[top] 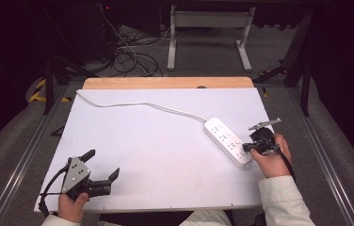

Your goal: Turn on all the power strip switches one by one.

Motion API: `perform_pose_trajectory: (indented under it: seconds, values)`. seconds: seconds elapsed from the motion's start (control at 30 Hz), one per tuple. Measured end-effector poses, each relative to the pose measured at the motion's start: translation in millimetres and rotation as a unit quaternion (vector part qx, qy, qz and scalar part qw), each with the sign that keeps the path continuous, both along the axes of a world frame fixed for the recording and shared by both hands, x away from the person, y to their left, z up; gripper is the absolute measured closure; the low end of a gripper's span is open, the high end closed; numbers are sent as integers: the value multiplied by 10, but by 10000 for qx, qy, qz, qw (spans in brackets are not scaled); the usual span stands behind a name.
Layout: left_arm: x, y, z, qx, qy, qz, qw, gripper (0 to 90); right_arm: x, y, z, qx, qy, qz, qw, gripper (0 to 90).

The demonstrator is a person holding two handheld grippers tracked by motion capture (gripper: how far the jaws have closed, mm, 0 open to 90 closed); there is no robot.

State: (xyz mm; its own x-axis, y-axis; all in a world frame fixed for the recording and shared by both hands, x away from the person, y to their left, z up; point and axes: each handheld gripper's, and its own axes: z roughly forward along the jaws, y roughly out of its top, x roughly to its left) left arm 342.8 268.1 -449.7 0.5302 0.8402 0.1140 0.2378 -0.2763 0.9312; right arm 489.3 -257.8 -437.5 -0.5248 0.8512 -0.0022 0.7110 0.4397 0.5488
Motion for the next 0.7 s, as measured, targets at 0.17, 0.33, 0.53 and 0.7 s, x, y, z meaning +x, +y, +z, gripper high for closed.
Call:
perform_pose_trajectory:
  seconds: [0.17,0.33,0.53,0.7]
  values:
    - [21,-13,-8,10,24,25,10000,25,-64,13,144,297,-501,134,9982,900]
    - [19,-23,-9,52,27,8,10000,25,-27,68,166,297,-615,172,9975,900]
    - [21,-20,-13,29,36,22,10000,26,33,108,152,304,-602,162,9976,900]
    - [23,-19,-13,34,39,28,10000,25,120,131,107,322,-551,140,9979,900]
